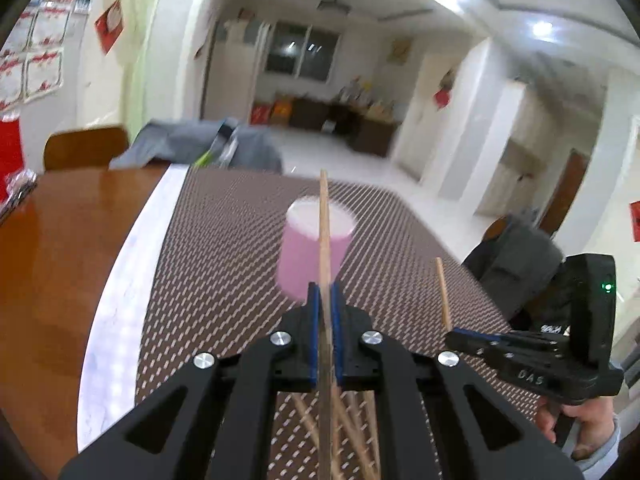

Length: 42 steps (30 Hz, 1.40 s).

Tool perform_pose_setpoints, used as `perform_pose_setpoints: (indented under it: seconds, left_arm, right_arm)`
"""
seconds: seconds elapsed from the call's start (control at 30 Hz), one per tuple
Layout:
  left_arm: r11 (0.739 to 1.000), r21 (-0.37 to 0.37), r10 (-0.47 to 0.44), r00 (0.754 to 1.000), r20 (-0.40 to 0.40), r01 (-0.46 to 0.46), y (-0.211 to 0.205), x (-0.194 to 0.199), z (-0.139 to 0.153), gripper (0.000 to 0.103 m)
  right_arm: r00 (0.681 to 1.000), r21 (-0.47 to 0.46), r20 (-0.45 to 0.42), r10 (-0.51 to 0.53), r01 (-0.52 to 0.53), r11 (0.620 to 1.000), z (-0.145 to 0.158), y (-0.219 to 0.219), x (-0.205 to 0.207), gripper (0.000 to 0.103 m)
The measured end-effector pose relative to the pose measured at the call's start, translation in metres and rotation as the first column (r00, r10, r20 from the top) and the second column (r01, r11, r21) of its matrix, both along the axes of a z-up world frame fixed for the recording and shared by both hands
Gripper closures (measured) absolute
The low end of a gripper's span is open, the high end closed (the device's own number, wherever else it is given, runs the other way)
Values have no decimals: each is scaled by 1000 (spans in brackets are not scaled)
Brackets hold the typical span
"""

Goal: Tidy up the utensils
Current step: 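Grasp one wooden stick with the left tool while the right tool grasps another, then lift the sticks and drop them into the pink cup with both tools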

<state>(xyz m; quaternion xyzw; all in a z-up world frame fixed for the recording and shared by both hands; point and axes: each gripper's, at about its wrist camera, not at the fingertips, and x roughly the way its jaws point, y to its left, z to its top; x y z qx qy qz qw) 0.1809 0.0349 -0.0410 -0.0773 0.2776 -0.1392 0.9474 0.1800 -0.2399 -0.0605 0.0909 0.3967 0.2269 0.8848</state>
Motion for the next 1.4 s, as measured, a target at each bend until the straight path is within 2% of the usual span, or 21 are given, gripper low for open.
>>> perform_pose_setpoints:
  seconds: [0.23, 0.47, 0.6, 0.73, 0.87, 1.2, 1.3, 1.33, 1.4]
  left_arm:
    - [998, -48, -29, 983, 179, 38, -12, 2, 21, 97]
    - [993, -111, 14, 934, 357, 28, -15, 24, 38, 97]
    - [991, -132, 62, 897, 438, -4, -19, 43, 44, 97]
    - [990, -142, 90, 873, 479, -24, -21, 65, 48, 97]
    - [985, -162, 141, 846, 515, -65, -21, 89, 52, 97]
    - [964, -230, 242, 789, 565, -131, -17, 132, 51, 97]
    - [961, -220, 264, 776, 573, -165, -19, 141, 45, 97]
    - [963, -208, 264, 776, 574, -174, -21, 143, 41, 97]
    - [968, -187, 245, 795, 555, -167, -25, 151, 35, 97]
  right_arm:
    - [993, 75, 115, 4, -13, 997, 33, -6, -15, 97]
    - [972, 123, 234, -22, -7, 992, 69, 0, -8, 97]
    - [940, 125, 336, -59, 17, 992, 89, 12, 1, 97]
    - [897, 136, 431, -95, 40, 990, 109, 25, 19, 97]
    - [872, 162, 472, -128, 57, 985, 114, 34, 39, 97]
    - [859, 213, 479, -179, 84, 973, 99, 42, 85, 97]
    - [851, 202, 490, -189, 100, 974, 93, 44, 93, 97]
    - [852, 196, 489, -188, 103, 975, 91, 45, 95, 97]
    - [860, 194, 475, -187, 105, 975, 83, 45, 100, 97]
